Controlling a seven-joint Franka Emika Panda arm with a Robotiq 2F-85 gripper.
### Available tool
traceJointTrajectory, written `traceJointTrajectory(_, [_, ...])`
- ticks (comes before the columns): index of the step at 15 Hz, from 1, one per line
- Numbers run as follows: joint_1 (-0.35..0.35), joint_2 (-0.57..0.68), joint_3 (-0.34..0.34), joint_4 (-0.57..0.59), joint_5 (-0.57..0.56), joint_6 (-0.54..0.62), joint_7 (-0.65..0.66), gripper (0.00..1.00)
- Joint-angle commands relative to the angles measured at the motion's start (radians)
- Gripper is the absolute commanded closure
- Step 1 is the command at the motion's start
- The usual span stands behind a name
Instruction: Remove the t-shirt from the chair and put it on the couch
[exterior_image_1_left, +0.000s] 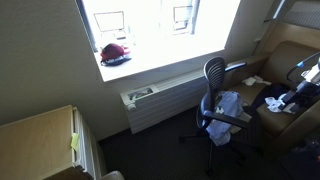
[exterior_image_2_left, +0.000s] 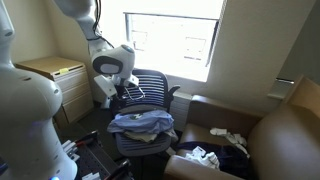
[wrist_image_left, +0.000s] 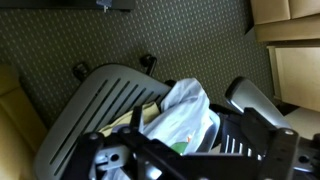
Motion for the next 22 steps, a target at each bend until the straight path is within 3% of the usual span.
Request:
traceJointTrajectory(1, [-0.102,0.034,0.102,0.012,-0.009,0.003,0.008,0.0])
traceJointTrajectory(3, [-0.108,0.031,0.121,-0.005,-0.021,0.069,0.023,0.0])
traceJointTrajectory(4, [-0.126,0.041,0.162,0.0,0.067,0.142,-0.018,0.0])
traceJointTrajectory(5, [-0.077,0.077,0.138,0.032,0.203,0.159,-0.078,0.0])
traceJointTrajectory(8, [-0.078,0.156,0.232,0.087,0.457,0.182,-0.133,0.0])
traceJointTrajectory(11, [-0.047,0.282,0.271,0.167,0.599,0.253,-0.242,0.0])
traceJointTrajectory(15, [-0.031,0.503,0.237,0.298,0.633,0.409,-0.234,0.0])
traceJointTrajectory(16, [-0.033,0.376,0.258,0.214,0.601,0.339,-0.207,0.0])
traceJointTrajectory(20, [-0.033,0.51,0.235,0.29,0.602,0.393,-0.208,0.0])
traceJointTrajectory(22, [-0.057,0.55,0.259,0.356,0.674,0.43,-0.267,0.0])
